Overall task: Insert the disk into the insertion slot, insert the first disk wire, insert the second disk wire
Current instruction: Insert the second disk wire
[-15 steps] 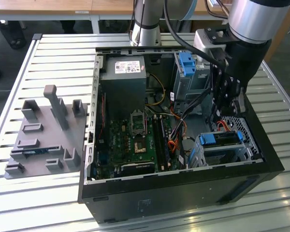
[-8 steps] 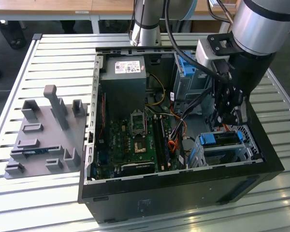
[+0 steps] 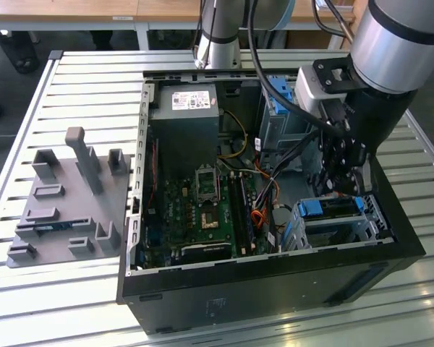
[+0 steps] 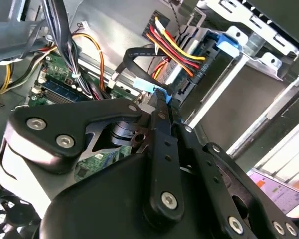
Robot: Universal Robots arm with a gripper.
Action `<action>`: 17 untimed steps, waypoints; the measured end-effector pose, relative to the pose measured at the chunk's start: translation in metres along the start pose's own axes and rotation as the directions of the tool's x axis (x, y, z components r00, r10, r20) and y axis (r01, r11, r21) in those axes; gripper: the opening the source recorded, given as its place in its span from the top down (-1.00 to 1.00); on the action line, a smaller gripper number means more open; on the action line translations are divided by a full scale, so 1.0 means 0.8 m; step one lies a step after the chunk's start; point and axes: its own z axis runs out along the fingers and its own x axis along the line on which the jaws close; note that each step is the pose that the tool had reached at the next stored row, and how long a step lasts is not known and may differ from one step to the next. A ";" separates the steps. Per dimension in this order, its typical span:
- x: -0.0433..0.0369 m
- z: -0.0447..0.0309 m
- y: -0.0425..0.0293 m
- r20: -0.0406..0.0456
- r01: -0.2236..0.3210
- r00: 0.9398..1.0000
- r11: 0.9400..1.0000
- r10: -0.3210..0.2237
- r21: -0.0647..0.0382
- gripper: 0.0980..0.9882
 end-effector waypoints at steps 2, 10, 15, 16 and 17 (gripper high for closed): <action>0.002 0.0004 -0.0002 0.000 0.000 1.000 1.000 0.000 0.000 0.89; 0.007 0.0044 -0.0056 0.011 -0.001 1.000 1.000 0.001 -0.001 0.89; 0.016 0.0053 -0.0056 0.018 -0.001 1.000 1.000 0.001 -0.001 0.89; 0.017 0.0054 -0.0057 0.021 -0.001 1.000 1.000 0.001 -0.001 0.89; 0.017 0.0056 -0.0060 0.023 -0.001 1.000 1.000 0.001 -0.001 0.89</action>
